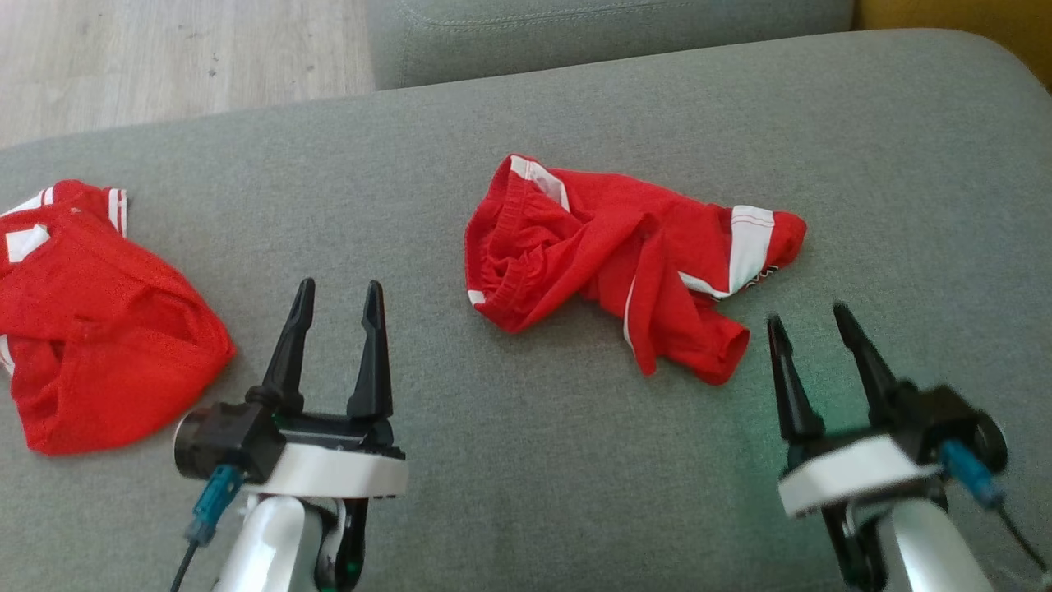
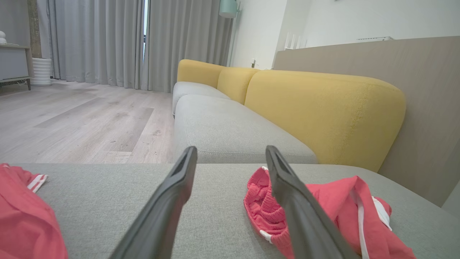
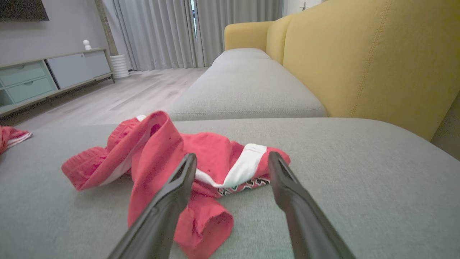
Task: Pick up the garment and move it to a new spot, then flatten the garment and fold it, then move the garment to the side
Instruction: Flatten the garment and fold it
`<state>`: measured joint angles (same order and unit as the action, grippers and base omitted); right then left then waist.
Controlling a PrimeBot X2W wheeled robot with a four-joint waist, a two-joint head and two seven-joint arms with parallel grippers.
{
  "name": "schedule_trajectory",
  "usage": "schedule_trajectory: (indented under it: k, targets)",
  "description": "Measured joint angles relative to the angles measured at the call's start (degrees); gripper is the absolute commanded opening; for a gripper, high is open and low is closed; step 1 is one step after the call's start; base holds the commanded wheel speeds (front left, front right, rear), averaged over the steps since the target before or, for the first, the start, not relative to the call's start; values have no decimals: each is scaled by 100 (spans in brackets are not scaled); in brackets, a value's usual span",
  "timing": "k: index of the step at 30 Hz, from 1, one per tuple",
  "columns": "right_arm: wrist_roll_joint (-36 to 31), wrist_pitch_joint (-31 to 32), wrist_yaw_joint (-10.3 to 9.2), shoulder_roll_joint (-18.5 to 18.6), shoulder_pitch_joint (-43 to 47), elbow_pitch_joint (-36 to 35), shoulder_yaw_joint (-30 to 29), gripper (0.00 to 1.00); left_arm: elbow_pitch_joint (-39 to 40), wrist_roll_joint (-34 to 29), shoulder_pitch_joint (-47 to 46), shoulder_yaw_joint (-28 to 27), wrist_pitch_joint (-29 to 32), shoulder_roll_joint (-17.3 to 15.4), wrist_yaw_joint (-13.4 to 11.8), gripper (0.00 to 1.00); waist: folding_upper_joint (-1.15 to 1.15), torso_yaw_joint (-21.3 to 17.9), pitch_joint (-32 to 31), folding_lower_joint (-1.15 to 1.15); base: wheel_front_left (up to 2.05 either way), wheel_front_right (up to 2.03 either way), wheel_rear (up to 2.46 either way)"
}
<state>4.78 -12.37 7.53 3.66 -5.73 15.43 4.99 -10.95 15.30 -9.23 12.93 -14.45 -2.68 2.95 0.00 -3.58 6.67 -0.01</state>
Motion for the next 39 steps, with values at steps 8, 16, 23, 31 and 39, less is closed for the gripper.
schedule_trajectory:
  k: [8,16,23,31,39]
  targets:
    - [-65,-181,0,-93,376,-176,36,100,-2,-31,16,7,0,0,15,100,0,50,30,0,0,0,0]
    - [-348,-185,0,-94,376,-44,153,100,-4,-68,14,21,0,0,59,100,0,176,108,0,0,0,0]
    - [-445,-165,0,-96,316,516,708,100,-16,-65,10,78,0,0,59,100,0,371,220,1,0,0,0]
    - [-371,-73,0,-92,-277,1251,808,100,-35,-47,-35,176,0,0,59,100,0,647,378,1,0,0,0]
    - [-272,-82,0,-90,-640,1722,711,0,-64,-47,-107,167,0,0,57,100,0,786,431,1,0,0,0]
